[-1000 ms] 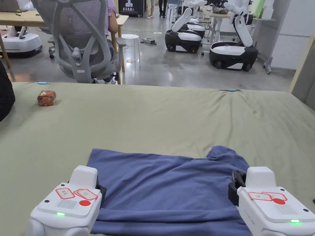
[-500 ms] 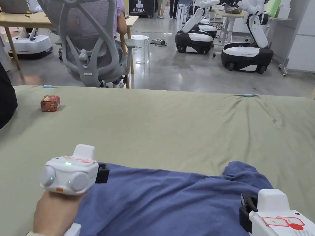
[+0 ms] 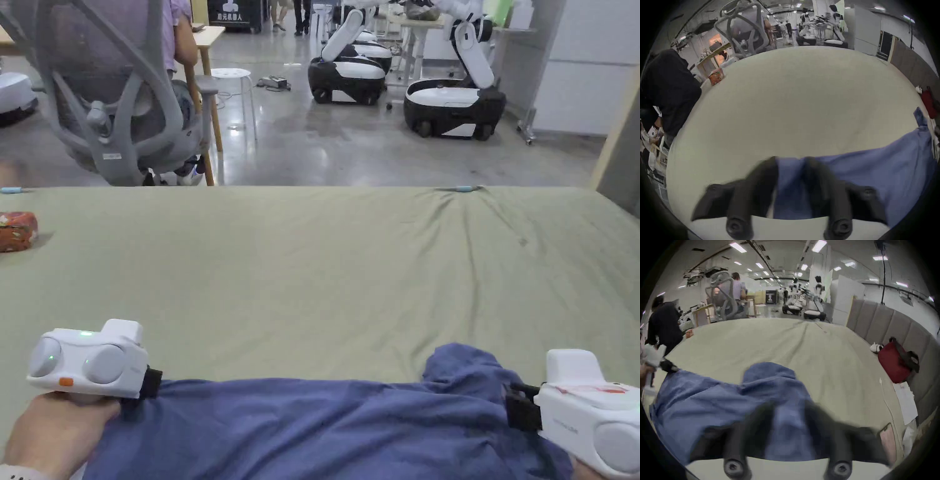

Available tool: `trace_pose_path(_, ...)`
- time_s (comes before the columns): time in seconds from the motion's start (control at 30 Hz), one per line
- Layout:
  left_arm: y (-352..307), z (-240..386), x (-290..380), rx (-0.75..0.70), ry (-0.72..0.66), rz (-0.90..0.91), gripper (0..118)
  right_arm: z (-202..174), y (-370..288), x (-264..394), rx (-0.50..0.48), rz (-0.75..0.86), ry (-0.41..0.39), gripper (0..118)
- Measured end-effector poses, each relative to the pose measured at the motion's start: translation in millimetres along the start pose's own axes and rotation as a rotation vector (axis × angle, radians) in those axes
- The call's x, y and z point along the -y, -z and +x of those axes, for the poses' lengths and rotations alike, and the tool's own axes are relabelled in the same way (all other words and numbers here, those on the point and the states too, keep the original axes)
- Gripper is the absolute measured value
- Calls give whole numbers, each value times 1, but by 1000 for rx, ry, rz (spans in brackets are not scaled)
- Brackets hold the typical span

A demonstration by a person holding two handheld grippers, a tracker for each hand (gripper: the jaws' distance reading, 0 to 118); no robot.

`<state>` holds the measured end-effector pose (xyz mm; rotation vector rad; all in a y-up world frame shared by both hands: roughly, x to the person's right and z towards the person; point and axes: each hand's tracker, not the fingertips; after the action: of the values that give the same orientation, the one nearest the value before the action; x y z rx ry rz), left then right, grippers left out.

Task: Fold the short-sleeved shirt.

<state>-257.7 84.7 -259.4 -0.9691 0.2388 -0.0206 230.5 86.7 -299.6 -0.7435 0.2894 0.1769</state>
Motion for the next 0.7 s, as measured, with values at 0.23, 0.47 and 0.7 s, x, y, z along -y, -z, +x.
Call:
trace_pose_path(0.23, -37, 17, 7, -14, 87, 88, 4, 11, 74, -13, -63, -159, -1, 100)
trace_pose_path(0.47, -56, 6, 19, -3, 67, 108, 4, 12, 53, -4, -62, -81, 60, 5)
trace_pose_path(0.7, -149, -23, 52, 70, -12, 241, 4, -11, -98, -14, -87, 124, 9, 5)
